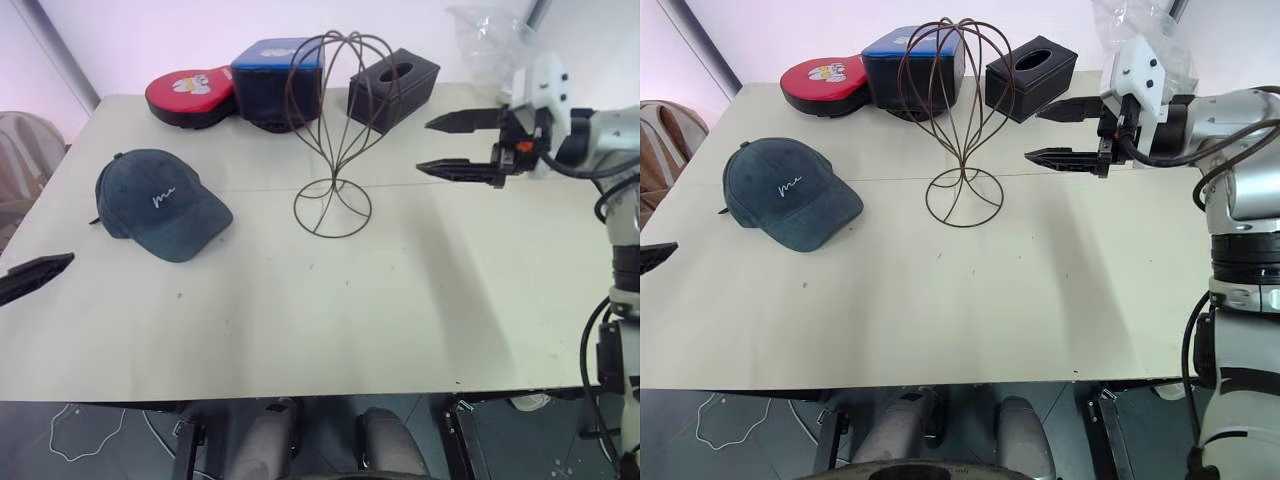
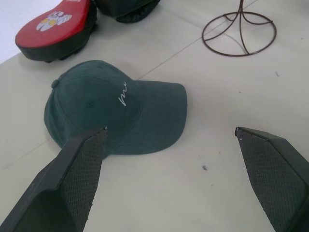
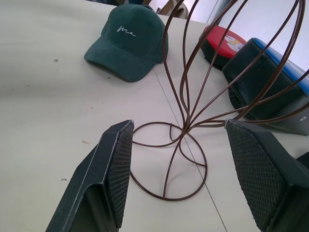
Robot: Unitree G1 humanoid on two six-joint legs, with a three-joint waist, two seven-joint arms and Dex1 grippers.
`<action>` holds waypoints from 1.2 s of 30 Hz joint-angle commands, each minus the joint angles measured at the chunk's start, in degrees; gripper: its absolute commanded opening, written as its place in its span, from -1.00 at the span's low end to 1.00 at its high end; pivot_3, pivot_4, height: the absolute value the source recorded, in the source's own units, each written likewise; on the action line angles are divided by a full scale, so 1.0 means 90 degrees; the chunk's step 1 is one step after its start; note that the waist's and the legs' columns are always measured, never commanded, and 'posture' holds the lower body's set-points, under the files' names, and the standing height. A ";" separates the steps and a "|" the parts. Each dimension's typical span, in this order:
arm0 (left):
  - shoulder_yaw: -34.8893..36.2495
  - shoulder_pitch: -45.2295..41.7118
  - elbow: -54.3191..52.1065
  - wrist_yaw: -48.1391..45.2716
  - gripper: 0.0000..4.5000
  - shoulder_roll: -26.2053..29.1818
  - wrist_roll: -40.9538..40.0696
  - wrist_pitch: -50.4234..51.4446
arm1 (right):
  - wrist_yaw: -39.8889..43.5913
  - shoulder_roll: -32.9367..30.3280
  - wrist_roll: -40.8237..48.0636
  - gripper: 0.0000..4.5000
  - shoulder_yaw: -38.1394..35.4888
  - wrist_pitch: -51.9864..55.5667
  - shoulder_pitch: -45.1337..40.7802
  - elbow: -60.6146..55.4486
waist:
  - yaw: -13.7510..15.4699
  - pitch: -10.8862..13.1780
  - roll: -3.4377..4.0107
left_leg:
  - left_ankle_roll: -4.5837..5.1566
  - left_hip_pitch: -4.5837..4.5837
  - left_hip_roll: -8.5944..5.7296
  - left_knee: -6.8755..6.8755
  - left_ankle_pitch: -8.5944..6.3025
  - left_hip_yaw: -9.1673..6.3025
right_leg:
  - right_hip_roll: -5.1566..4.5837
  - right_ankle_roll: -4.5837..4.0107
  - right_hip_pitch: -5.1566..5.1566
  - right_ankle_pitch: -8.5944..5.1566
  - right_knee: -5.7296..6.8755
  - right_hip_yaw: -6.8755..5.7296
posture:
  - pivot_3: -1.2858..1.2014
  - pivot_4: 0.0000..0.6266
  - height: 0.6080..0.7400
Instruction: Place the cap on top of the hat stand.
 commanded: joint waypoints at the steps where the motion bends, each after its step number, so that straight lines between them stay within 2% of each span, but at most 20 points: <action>1: 0.0282 -0.0071 -0.0080 0.0112 0.98 0.0001 -0.0026 -0.0069 | 0.0025 0.0001 0.0008 0.36 -0.0090 -0.0100 -0.0246 -0.0033 | 0.0001 0.0000 0.0000 | 0.0000 0.0000 0.0000 0.0000 0.0000 0.0000 | 0.0000 0.0000 0.0000 0.0000 0.0000 0.0000 | 0.03 -0.52 1.00; 15: -0.0071 -0.0214 -0.0130 0.0398 0.98 -0.0064 -0.0205 -0.0032 | 0.0025 0.0024 -0.0017 0.36 -0.0127 -0.0009 -0.0173 -0.0113 | 0.0002 0.0000 0.0000 | 0.0000 0.0000 0.0000 0.0000 0.0000 0.0001 | 0.0000 0.0000 0.0000 0.0000 0.0000 0.0000 | 0.03 -0.52 1.00; 25: -0.0506 -0.0305 -0.0579 0.0847 0.98 -0.0366 -0.0335 -0.0087 | -0.0027 0.0050 0.0088 0.36 -0.0181 0.0150 -0.0101 -0.0287 | 0.0007 0.0000 0.0000 | 0.0000 0.0000 0.0000 0.0000 0.0000 0.0000 | 0.0000 0.0000 0.0001 0.0000 0.0000 0.0000 | 0.03 -0.52 1.00; 31: -0.1000 -0.0262 -0.0976 0.1199 0.98 -0.0502 -0.0145 -0.0280 | -0.0066 0.0055 0.0157 0.36 -0.0217 0.0336 -0.0007 -0.0425 | 0.0008 0.0000 -0.0001 | 0.0000 0.0000 0.0000 0.0000 0.0000 0.0001 | 0.0000 0.0000 0.0001 0.0000 0.0000 0.0001 | 0.03 -0.52 1.00; 36: -0.1841 -0.0358 -0.1353 0.1974 0.98 -0.0561 0.0429 -0.0564 | -0.0135 0.0060 0.0216 0.36 -0.0231 0.0445 0.0082 -0.0560 | 0.0022 0.0000 -0.0001 | 0.0000 0.0000 -0.0001 0.0001 0.0000 0.0001 | 0.0000 0.0001 0.0002 0.0001 0.0000 0.0001 | 0.03 -0.52 1.00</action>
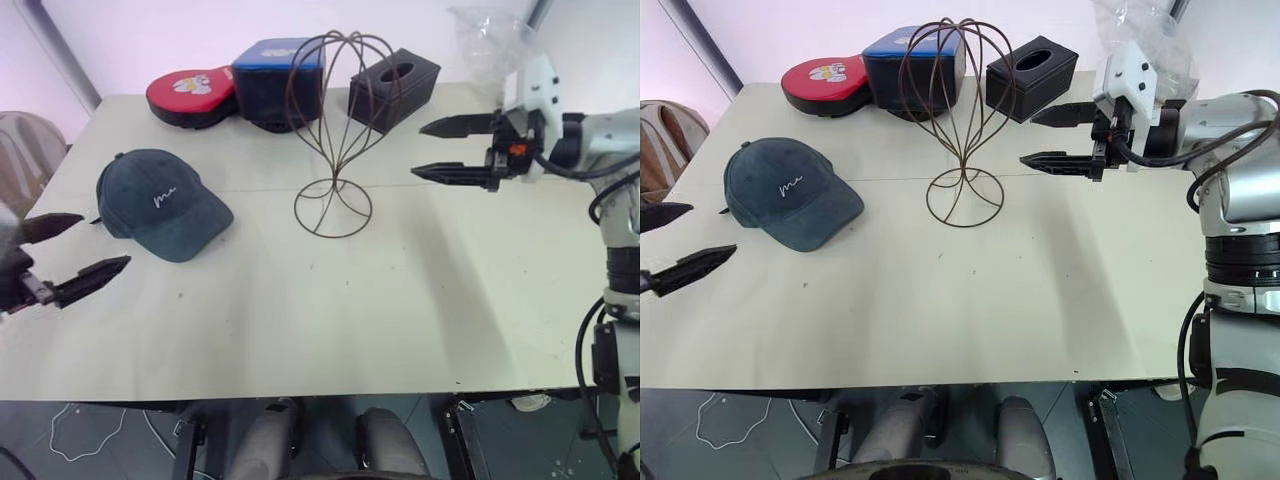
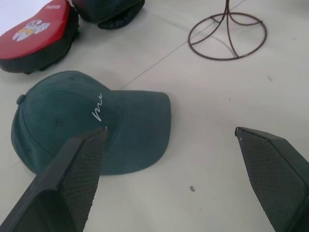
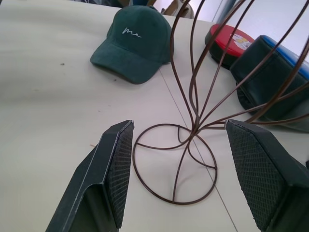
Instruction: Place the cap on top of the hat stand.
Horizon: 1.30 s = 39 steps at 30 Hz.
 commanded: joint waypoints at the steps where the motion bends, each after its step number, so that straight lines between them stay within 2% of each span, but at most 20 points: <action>1: -0.0548 -0.0114 -0.0365 0.0616 0.98 -0.0091 0.0423 -0.0222 | -0.0067 -0.0037 0.0152 0.36 -0.0213 0.0042 -0.0007 -0.0283 | 0.0003 0.0000 0.0000 | 0.0000 0.0000 0.0000 0.0000 0.0000 0.0000 | 0.0000 0.0000 0.0000 0.0000 0.0000 0.0000 | 0.03 -0.52 1.00; 9: -0.2823 -0.0545 -0.1104 0.2674 0.98 -0.0608 0.1639 0.0217 | -0.0127 -0.0016 0.0186 0.36 -0.0197 0.0118 0.0040 -0.0370 | 0.0016 0.0000 -0.0001 | 0.0001 0.0000 -0.0001 0.0002 0.0000 0.0000 | 0.0001 0.0002 0.0001 0.0001 0.0002 0.0000 | 0.03 -0.52 1.00; 14: -0.4056 -0.0670 -0.1094 0.3772 0.98 -0.0805 0.2842 0.0342 | -0.0137 0.0008 0.0184 0.36 -0.0158 0.0151 0.0013 -0.0382 | 0.0015 0.0000 -0.0001 | 0.0001 0.0000 -0.0001 0.0002 0.0001 0.0001 | 0.0004 0.0002 0.0001 0.0002 0.0004 0.0001 | 0.03 -0.52 1.00; 24: -0.6076 -0.1155 -0.0436 0.5010 0.98 -0.1601 0.4754 0.0241 | -0.0089 0.0107 0.0179 0.36 -0.0036 0.0187 -0.0139 -0.0332 | 0.0033 -0.0001 -0.0003 | 0.0001 -0.0001 -0.0004 0.0006 0.0001 0.0001 | 0.0003 0.0004 0.0004 0.0002 0.0005 -0.0002 | 0.03 -0.52 1.00; 29: -0.6641 -0.1480 0.0075 0.5334 0.98 -0.2029 0.5511 0.0113 | -0.0076 0.0112 0.0190 0.36 -0.0049 0.0254 -0.0123 -0.0397 | 0.0035 -0.0001 -0.0004 | 0.0001 -0.0001 -0.0004 0.0009 0.0001 0.0000 | 0.0003 0.0004 0.0004 0.0002 0.0006 -0.0003 | 0.03 -0.52 1.00; 39: -0.6979 -0.1907 0.1078 0.5714 0.98 -0.2590 0.6658 -0.0297 | -0.0099 0.0060 0.0235 0.36 -0.0107 0.0417 -0.0035 -0.0566 | 0.0034 -0.0002 -0.0005 | 0.0002 -0.0002 -0.0005 0.0011 0.0001 -0.0001 | 0.0004 0.0004 0.0004 0.0003 0.0009 -0.0006 | 0.03 -0.52 1.00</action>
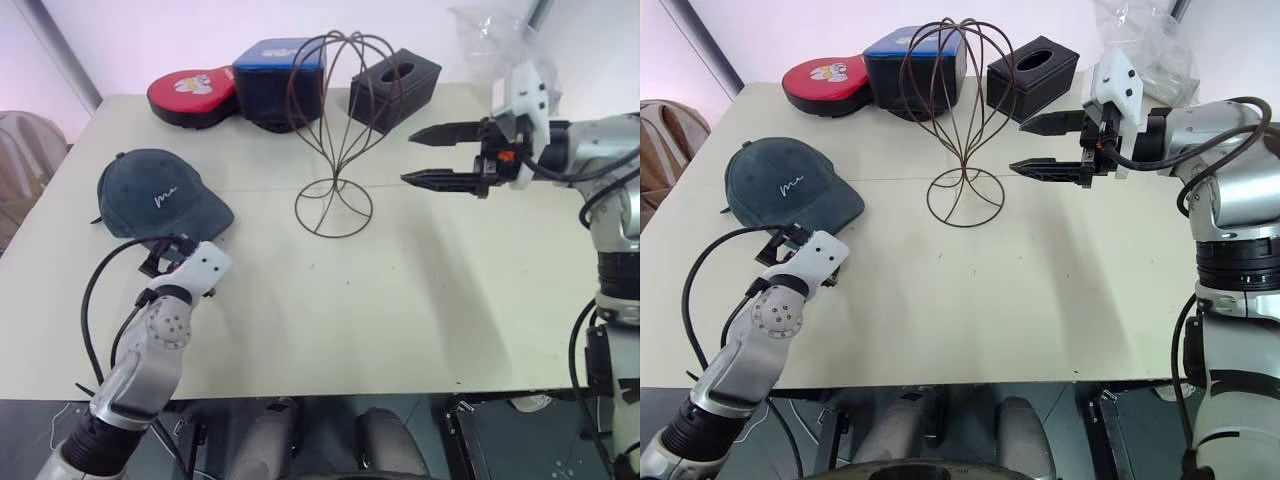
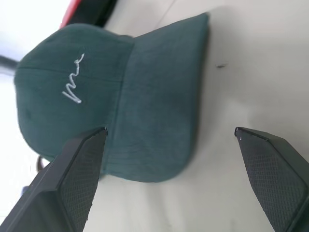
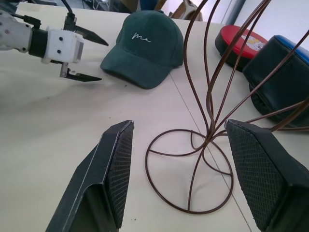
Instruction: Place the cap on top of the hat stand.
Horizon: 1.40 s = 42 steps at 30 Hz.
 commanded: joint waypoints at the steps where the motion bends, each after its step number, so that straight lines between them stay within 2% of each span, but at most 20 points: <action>1: -0.0075 -0.0108 0.0084 0.0138 0.98 -0.0108 0.0470 -0.0159 | -0.0019 -0.0087 0.0124 0.36 -0.0156 0.0032 -0.0086 -0.0276 | 0.0002 0.0000 0.0000 | 0.0000 0.0000 0.0000 0.0000 0.0000 -0.0001 | 0.0000 0.0000 0.0000 0.0000 0.0000 -0.0001 | 0.03 -0.52 1.00; 19: 0.0225 0.0392 0.0539 0.0378 0.98 -0.0436 0.1631 -0.0241 | 0.0088 -0.0058 0.0069 0.36 -0.0091 0.0037 -0.0216 -0.0141 | -0.0013 -0.0001 -0.0001 | 0.0000 0.0001 0.0000 0.0002 0.0000 -0.0001 | 0.0000 0.0001 -0.0001 0.0000 0.0005 0.0000 | 0.03 -0.52 1.00; 31: 0.0562 0.0058 0.1504 0.0647 0.98 -0.0656 0.1638 -0.0829 | 0.0134 -0.0059 0.0038 0.36 -0.0102 0.0001 -0.0280 -0.0095 | -0.0004 -0.0004 0.0001 | 0.0000 0.0004 0.0000 0.0005 0.0000 -0.0001 | 0.0001 0.0001 0.0000 0.0000 0.0013 -0.0001 | 0.03 -0.52 1.00; 42: 0.0479 -0.0242 0.2300 0.0730 0.98 -0.0819 0.1466 -0.1637 | 0.0009 -0.0136 0.0080 0.36 -0.0208 0.0064 -0.0143 -0.0272 | 0.0022 -0.0011 0.0008 | -0.0001 0.0005 -0.0002 0.0020 0.0000 -0.0003 | 0.0000 0.0001 0.0004 0.0000 0.0025 -0.0003 | 0.03 -0.52 1.00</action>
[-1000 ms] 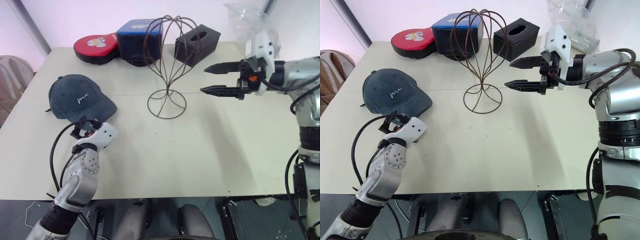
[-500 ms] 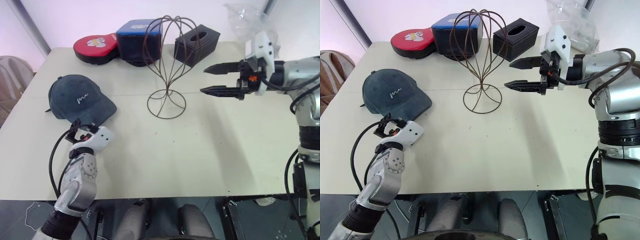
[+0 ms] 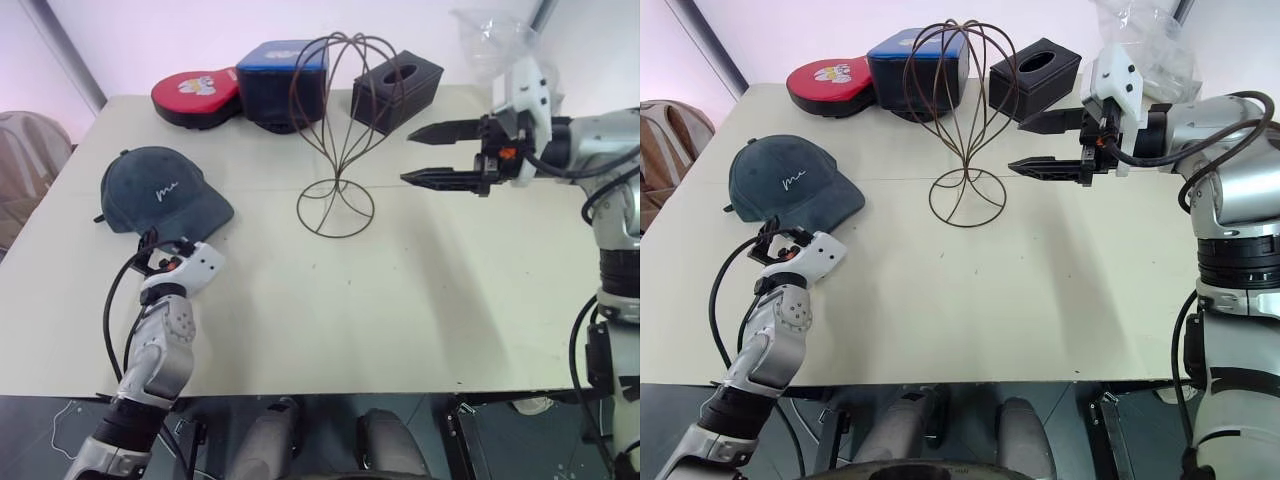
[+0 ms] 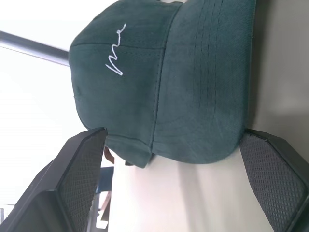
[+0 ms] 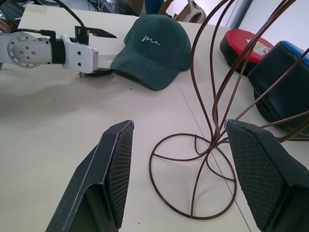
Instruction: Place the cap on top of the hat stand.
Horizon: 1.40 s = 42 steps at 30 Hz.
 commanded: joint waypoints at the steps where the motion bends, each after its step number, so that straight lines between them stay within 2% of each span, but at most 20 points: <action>1: 0.0017 0.0108 0.0222 -0.0174 0.98 -0.0068 -0.0118 -0.0220 | -0.0057 -0.0124 0.0094 0.36 -0.0213 -0.0048 -0.0028 -0.0250 | 0.0004 -0.0002 0.0002 | 0.0000 0.0000 -0.0001 0.0001 0.0000 0.0000 | 0.0000 0.0000 0.0000 0.0000 0.0000 0.0000 | 0.03 -0.52 1.00; 9: -0.0008 0.0283 -0.0019 -0.0554 0.98 -0.0385 -0.0129 -0.0294 | -0.0151 -0.0161 0.0130 0.36 -0.0257 -0.0024 0.0075 -0.0352 | 0.0029 -0.0011 0.0017 | 0.0003 -0.0001 -0.0006 0.0008 -0.0002 0.0000 | -0.0005 0.0000 0.0004 0.0000 -0.0001 0.0000 | 0.03 -0.52 1.00; 22: 0.0175 0.0216 0.0633 -0.0068 0.98 -0.0424 0.0125 -0.0594 | -0.0272 -0.0209 0.0177 0.36 -0.0312 0.0035 0.0136 -0.0473 | 0.0133 -0.0021 0.0033 | 0.0009 -0.0001 -0.0005 0.0031 -0.0007 -0.0001 | -0.0004 0.0005 0.0012 0.0002 0.0002 -0.0002 | 0.03 -0.52 1.00; 29: 0.0205 0.0218 0.1266 0.0560 0.98 -0.0502 0.0099 -0.1180 | -0.0276 -0.0248 0.0171 0.36 -0.0324 0.0038 0.0134 -0.0471 | 0.0135 -0.0030 0.0048 | 0.0009 0.0000 -0.0005 0.0035 -0.0007 -0.0001 | -0.0004 0.0005 0.0013 0.0003 0.0004 -0.0002 | 0.03 -0.52 1.00; 32: 0.0148 0.0259 0.1738 0.0894 0.58 -0.0520 0.0102 -0.1532 | -0.0281 -0.0269 0.0170 0.36 -0.0327 0.0050 0.0126 -0.0480 | 0.0130 -0.0035 0.0055 | 0.0010 0.0001 -0.0005 0.0038 -0.0007 -0.0001 | -0.0004 0.0006 0.0015 0.0003 0.0006 -0.0002 | 0.03 -0.52 1.00; 33: 0.0133 0.0287 0.1902 0.1012 0.38 -0.0534 0.0106 -0.1653 | -0.0280 -0.0284 0.0169 0.36 -0.0333 0.0054 0.0125 -0.0483 | 0.0128 -0.0035 0.0054 | 0.0010 0.0001 -0.0005 0.0038 -0.0007 0.0000 | -0.0003 0.0006 0.0015 0.0003 0.0006 -0.0002 | 0.03 -0.52 1.00; 35: 0.0117 0.0326 0.2115 0.1168 -0.10 -0.0552 0.0107 -0.1827 | -0.0279 -0.0311 0.0172 0.36 -0.0342 0.0059 0.0128 -0.0490 | 0.0134 -0.0069 0.0104 | 0.0010 0.0001 -0.0005 0.0037 -0.0007 0.0000 | -0.0003 0.0006 0.0015 0.0003 0.0006 -0.0001 | 0.03 -0.52 1.00; 39: 0.0127 0.0354 0.2276 0.1277 -0.91 -0.0570 0.0055 -0.2061 | -0.0289 -0.0353 0.0180 0.36 -0.0349 0.0072 0.0137 -0.0505 | 0.0155 -0.0119 0.0185 | 0.0013 0.0022 -0.0007 0.0037 -0.0009 0.0000 | -0.0006 0.0007 0.0043 0.0002 0.0006 -0.0003 | 0.03 -0.52 1.00; 40: 0.0133 0.0350 0.2298 0.1281 -0.98 -0.0568 0.0033 -0.2122 | -0.0293 -0.0361 0.0184 0.36 -0.0348 0.0076 0.0139 -0.0511 | 0.0152 -0.0127 0.0199 | 0.0014 0.0039 -0.0009 0.0037 -0.0010 0.0000 | -0.0008 0.0008 0.0053 0.0002 0.0004 -0.0003 | 0.03 -0.52 1.00; 42: 0.0171 0.0342 0.2312 0.1269 -0.98 -0.0565 -0.0033 -0.2234 | -0.0304 -0.0372 0.0193 0.36 -0.0346 0.0087 0.0141 -0.0522 | 0.0131 -0.0129 0.0201 | 0.0020 0.0097 -0.0009 0.0018 -0.0015 0.0005 | -0.0009 0.0008 0.0104 -0.0001 -0.0009 -0.0001 | 0.03 -0.52 1.00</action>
